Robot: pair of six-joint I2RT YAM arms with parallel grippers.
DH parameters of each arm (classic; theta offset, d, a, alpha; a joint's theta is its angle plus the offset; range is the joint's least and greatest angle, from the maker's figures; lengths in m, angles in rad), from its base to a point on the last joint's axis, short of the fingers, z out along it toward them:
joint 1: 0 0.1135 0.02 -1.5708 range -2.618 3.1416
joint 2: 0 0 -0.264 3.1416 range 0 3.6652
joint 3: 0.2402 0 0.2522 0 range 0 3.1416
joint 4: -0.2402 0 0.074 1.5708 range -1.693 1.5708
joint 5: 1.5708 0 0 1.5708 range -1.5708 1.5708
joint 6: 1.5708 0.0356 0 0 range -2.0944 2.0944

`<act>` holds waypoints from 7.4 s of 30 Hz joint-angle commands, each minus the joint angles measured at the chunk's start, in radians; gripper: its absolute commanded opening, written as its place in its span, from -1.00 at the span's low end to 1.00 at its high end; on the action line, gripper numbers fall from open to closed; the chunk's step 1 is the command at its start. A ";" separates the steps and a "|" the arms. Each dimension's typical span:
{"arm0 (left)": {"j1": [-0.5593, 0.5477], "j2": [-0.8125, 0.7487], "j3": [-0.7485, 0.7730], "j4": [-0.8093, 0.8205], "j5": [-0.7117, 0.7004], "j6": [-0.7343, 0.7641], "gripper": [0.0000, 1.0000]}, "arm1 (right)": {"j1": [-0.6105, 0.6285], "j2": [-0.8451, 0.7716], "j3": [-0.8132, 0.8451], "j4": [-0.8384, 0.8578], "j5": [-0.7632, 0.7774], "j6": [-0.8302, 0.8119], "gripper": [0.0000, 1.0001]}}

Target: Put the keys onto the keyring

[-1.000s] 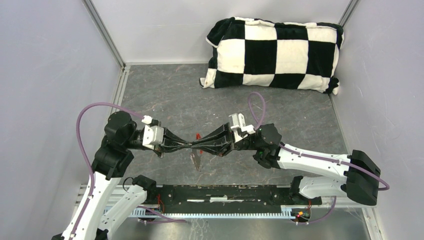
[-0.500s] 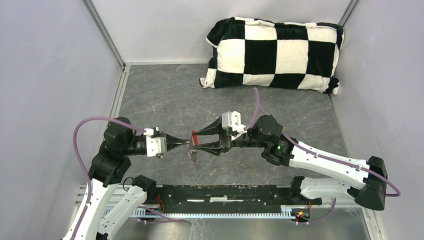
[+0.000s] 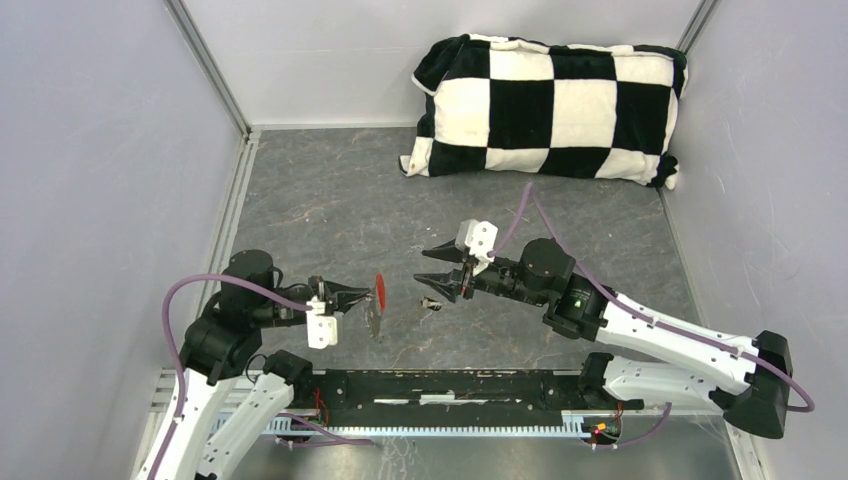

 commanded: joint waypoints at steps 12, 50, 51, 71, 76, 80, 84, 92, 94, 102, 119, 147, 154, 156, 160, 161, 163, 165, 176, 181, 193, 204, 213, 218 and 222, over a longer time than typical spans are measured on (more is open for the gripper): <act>0.000 0.072 0.013 0.017 0.017 -0.187 -0.96 | -0.056 0.103 -0.196 -0.051 0.098 0.161 0.19; 0.000 0.090 0.041 -0.013 0.012 -0.208 -0.96 | 0.034 0.736 0.067 -0.108 0.525 0.523 -0.36; 0.000 0.090 0.040 -0.013 0.012 -0.206 -0.96 | 0.034 0.735 0.067 -0.108 0.525 0.523 -0.39; 0.000 0.105 0.047 -0.013 -0.010 -0.242 -0.96 | 0.037 0.560 -0.105 0.104 0.436 0.406 -0.99; 0.000 0.129 0.042 0.017 -0.033 -0.327 -0.96 | 0.037 0.378 -0.228 0.222 0.273 0.319 -0.99; -0.001 0.126 0.024 0.062 -0.072 -0.375 -0.96 | 0.037 0.234 -0.305 0.313 0.103 0.279 -0.99; -0.001 0.130 0.021 0.063 -0.083 -0.376 -0.96 | 0.036 0.149 -0.328 0.341 0.002 0.276 -0.99; 0.000 0.138 0.017 0.065 -0.102 -0.402 -0.96 | 0.055 0.097 -0.260 0.347 -0.051 0.289 -0.99; 0.000 0.143 0.019 0.065 -0.106 -0.413 -0.96 | 0.055 0.096 -0.261 0.320 -0.008 0.274 -0.99; -0.001 0.133 0.021 0.064 -0.121 -0.388 -0.96 | 0.055 0.148 -0.287 0.091 0.295 0.238 -0.99; -0.001 0.137 0.034 0.065 -0.138 -0.365 -0.96 | 0.071 0.599 -0.096 0.036 0.428 0.264 -0.99; 0.000 0.130 0.034 0.065 -0.130 -0.349 -0.96 | -0.131 0.502 -0.215 0.124 0.001 0.587 -0.01; 0.000 0.123 0.036 0.057 -0.133 -0.339 -0.96 | -0.131 0.577 -0.207 0.113 -0.023 0.663 -0.12; 0.000 0.123 0.040 0.054 -0.132 -0.339 -0.96 | -0.133 0.587 -0.202 0.095 -0.009 0.665 -0.13; -0.001 0.123 0.043 0.054 -0.123 -0.339 -0.96 | -0.131 0.601 -0.183 0.060 0.014 0.665 -0.14; 0.000 0.124 0.044 0.054 -0.121 -0.339 -0.96 | -0.133 0.608 -0.180 0.058 0.015 0.665 -0.15; -0.001 0.124 0.045 0.054 -0.122 -0.337 -0.96 | -0.131 0.619 -0.171 0.058 0.016 0.666 -0.16; 0.000 0.124 0.045 0.054 -0.122 -0.337 -0.96 | -0.132 0.628 -0.165 0.069 0.018 0.670 -0.17; 0.000 0.120 0.044 0.054 -0.125 -0.335 -0.96 | -0.132 0.663 -0.121 0.054 0.077 0.644 -0.37; -0.001 0.118 0.040 0.054 -0.126 -0.334 -0.96 | -0.129 0.667 -0.104 0.047 0.105 0.625 -0.48; -0.001 0.114 0.035 0.043 -0.133 -0.321 -0.96 | -0.080 0.687 -0.044 -0.012 0.161 0.589 -0.51; -0.001 0.108 0.028 0.041 -0.129 -0.319 -0.96 | -0.077 0.615 -0.047 -0.048 0.183 0.580 -0.21; 0.000 0.109 0.030 0.042 -0.125 -0.317 -0.96 | -0.092 0.533 -0.075 -0.073 0.171 0.618 -0.25; 0.000 0.108 0.028 0.042 -0.124 -0.317 -0.96 | -0.116 0.539 -0.140 -0.046 0.144 0.699 -0.32; -0.001 0.103 0.029 0.042 -0.124 -0.317 -0.96 | -0.114 0.578 -0.131 -0.037 0.112 0.713 -0.33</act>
